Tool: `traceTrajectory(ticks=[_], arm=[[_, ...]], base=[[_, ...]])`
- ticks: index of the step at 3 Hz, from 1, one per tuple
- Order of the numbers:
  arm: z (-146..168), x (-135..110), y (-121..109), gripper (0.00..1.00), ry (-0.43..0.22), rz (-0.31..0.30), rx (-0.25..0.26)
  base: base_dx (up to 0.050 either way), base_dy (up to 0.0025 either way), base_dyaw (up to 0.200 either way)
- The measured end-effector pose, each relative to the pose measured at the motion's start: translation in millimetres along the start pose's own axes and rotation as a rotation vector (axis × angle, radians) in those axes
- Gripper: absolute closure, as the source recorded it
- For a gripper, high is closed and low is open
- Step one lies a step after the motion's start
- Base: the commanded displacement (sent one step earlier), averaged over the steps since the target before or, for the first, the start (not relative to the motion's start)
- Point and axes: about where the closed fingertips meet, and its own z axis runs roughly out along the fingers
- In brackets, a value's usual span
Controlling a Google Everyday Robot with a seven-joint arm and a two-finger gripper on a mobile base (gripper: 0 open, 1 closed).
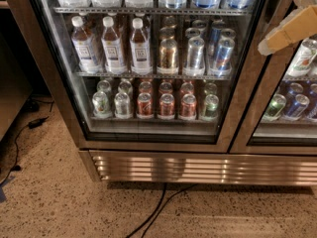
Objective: Open left fridge door
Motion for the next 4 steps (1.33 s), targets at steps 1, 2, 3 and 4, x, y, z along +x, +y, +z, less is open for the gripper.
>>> traceTrajectory(ticks=[1,2,3,4], arm=[[0,0,0,0.09,0.0,0.001,0.0],[14,-2,-22,0.07,0.003,0.025,0.02],[19,-3,-30,0.05,0.003,0.04,0.028],[21,-3,-26,0.07,0.003,0.045,0.013]], base=[[0.0,0.0,0.0],[0.0,0.0,0.0],[0.0,0.0,0.0],[0.0,0.0,0.0]])
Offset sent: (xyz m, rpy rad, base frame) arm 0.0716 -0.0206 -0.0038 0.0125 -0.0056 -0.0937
